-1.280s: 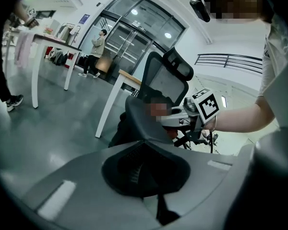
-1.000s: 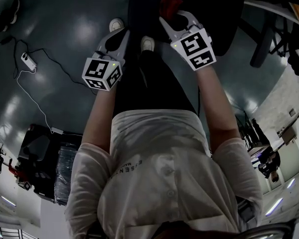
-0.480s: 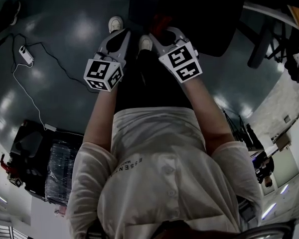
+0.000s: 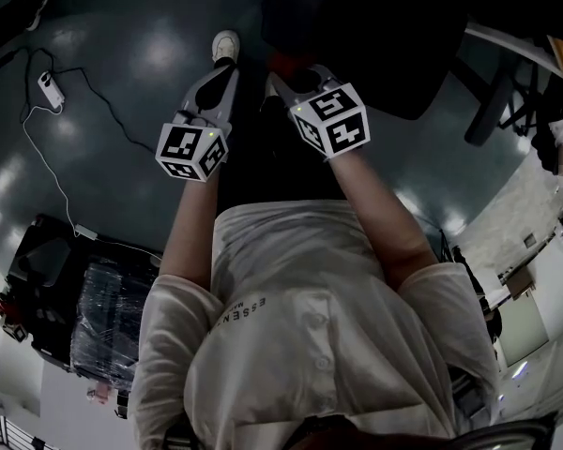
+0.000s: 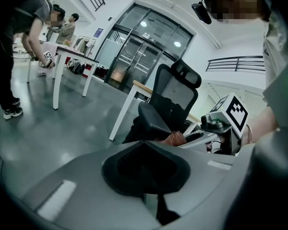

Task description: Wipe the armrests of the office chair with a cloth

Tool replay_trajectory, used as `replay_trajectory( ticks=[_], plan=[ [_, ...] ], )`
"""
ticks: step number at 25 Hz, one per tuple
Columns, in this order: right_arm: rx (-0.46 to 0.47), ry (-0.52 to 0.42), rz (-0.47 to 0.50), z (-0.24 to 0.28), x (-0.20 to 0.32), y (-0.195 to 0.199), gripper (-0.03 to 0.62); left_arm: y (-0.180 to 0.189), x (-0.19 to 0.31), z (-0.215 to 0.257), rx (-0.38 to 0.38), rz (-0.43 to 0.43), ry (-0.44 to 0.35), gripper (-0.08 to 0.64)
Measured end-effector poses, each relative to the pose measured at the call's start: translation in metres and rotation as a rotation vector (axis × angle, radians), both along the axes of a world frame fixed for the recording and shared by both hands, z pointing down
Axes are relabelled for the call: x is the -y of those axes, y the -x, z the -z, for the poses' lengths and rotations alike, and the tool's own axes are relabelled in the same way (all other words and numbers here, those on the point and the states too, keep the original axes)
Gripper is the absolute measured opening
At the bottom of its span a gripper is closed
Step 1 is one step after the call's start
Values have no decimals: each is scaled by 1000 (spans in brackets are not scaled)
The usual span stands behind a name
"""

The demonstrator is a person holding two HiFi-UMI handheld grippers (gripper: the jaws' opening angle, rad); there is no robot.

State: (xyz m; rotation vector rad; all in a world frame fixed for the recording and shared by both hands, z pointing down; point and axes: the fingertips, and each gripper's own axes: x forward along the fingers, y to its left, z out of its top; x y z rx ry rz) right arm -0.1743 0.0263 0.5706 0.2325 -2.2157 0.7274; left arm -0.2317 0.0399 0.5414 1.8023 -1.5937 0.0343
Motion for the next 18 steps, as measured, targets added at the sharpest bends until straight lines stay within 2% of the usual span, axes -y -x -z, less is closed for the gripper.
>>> replay_trajectory(
  ticks=[5,9,13,18],
  plan=[
    [20,71,-87,1,1,14,44,7,2,-1,-4,24,0,17],
    [66,70,-40,8,-3,41,45,17,2,0,4,50,3,17],
    [106,66,-35,18,2,71,45,28,-1,0,7,75,14,17],
    [217,13,-10,59,21,102,46,44,0,1,11,92,23,17]
  ],
)
